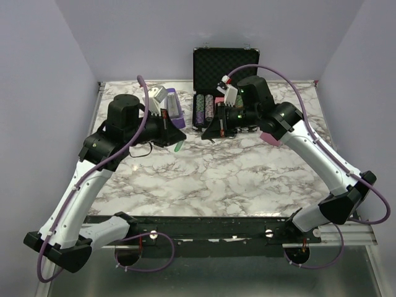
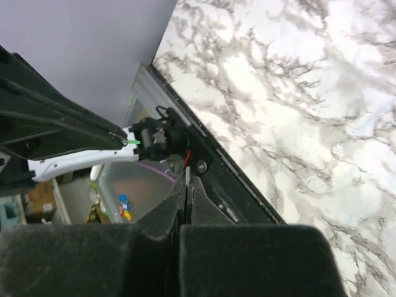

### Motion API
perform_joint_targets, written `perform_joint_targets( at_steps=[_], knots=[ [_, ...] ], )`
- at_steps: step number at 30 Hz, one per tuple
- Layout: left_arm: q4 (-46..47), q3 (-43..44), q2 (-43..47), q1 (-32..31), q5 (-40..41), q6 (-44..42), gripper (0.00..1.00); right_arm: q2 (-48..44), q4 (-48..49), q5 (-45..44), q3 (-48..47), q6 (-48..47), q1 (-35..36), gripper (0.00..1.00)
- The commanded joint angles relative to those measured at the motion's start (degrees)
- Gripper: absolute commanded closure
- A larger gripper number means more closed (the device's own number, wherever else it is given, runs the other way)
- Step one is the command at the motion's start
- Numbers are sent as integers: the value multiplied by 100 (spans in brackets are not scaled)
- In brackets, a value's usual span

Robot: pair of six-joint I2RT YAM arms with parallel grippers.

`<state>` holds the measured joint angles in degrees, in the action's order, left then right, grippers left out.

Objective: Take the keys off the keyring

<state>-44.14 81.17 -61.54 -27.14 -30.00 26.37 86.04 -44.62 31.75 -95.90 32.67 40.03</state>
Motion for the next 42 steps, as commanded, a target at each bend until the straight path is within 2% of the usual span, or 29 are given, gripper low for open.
perform_joint_targets(
  at_steps=[1,7,12,18,24,27,28,31,33,34,42],
  knots=[
    [424,-469,151,-20,1416,1062,100,-158,-116,-862,45,56,-13,99],
    [546,-1084,177,-90,2594,1274,100,-263,-380,-1557,291,-23,-13,99],
    [862,-1533,-94,-195,3535,1310,100,-254,-434,-1540,475,3,-4,99],
    [1214,-1885,-639,-301,3747,1195,100,-325,-372,-1531,642,73,-13,99],
    [1268,-1683,-1149,-363,3782,896,98,-325,-433,-1566,643,47,-4,99],
    [1154,-1482,-1325,-354,3887,826,89,-298,-442,-1593,625,47,-13,99],
    [1136,-1437,-1360,-345,3896,791,81,-290,-460,-1593,616,38,-13,99],
    [1022,-1305,-1387,-345,3940,729,47,-281,-468,-1593,634,29,-4,99],
    [943,-1209,-1344,-345,3949,686,13,-272,-469,-1601,634,12,-13,99],
    [890,-1147,-1317,-336,3958,668,1,-281,-477,-1601,634,3,-13,99],
    [565,-725,-755,-143,3861,589,1,-228,-486,-1680,607,-23,-4,99]
  ],
)
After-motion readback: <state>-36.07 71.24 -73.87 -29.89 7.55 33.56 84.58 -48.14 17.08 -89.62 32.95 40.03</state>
